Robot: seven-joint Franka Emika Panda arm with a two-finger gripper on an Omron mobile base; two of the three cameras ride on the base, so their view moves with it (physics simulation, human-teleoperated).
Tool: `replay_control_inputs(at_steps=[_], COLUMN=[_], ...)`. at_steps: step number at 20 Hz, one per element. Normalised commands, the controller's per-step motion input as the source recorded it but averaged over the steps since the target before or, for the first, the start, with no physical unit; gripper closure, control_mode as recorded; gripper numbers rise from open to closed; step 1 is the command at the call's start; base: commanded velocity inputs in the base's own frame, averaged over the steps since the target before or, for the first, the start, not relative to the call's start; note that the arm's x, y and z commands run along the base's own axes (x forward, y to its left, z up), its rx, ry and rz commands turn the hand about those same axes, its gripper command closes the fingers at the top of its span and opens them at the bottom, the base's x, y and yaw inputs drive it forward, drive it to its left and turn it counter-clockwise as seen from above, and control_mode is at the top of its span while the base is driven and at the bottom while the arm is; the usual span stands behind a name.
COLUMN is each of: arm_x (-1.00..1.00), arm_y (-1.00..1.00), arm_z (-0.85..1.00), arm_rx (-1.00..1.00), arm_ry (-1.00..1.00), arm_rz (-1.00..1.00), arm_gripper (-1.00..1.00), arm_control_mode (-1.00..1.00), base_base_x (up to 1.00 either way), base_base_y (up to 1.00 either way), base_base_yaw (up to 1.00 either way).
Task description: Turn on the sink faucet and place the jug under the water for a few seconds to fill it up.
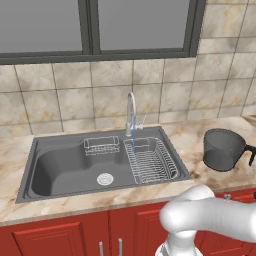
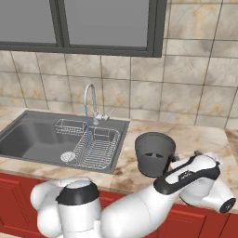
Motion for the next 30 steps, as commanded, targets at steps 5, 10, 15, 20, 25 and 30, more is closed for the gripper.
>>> replay_control_inputs(at_steps=[5,10,15,20,25,30], arm_x=[0.0,0.0,-0.02,-0.1,-0.05,0.0], arm_y=[0.0,0.0,0.0,0.18,0.46,0.7], arm_z=[-0.61,-0.31,-0.12,0.31,0.2,-0.12], arm_rx=[0.0,0.0,-0.01,-0.09,-0.15,-0.15], arm_ry=[-0.01,0.0,-0.01,-0.09,-0.01,0.01], arm_rz=[0.17,0.1,0.08,0.02,0.0,0.0], arm_gripper=[-1.0,-1.0,-1.0,-1.0,-1.0,-1.0], arm_control_mode=[-1.0,-1.0,-1.0,-1.0,-1.0,-1.0], base_base_x=[0.0,0.0,0.0,0.0,0.0,0.0], base_base_y=[0.0,0.0,0.0,0.0,0.0,0.0], base_base_yaw=[0.0,0.0,0.0,0.0,0.0,0.0])
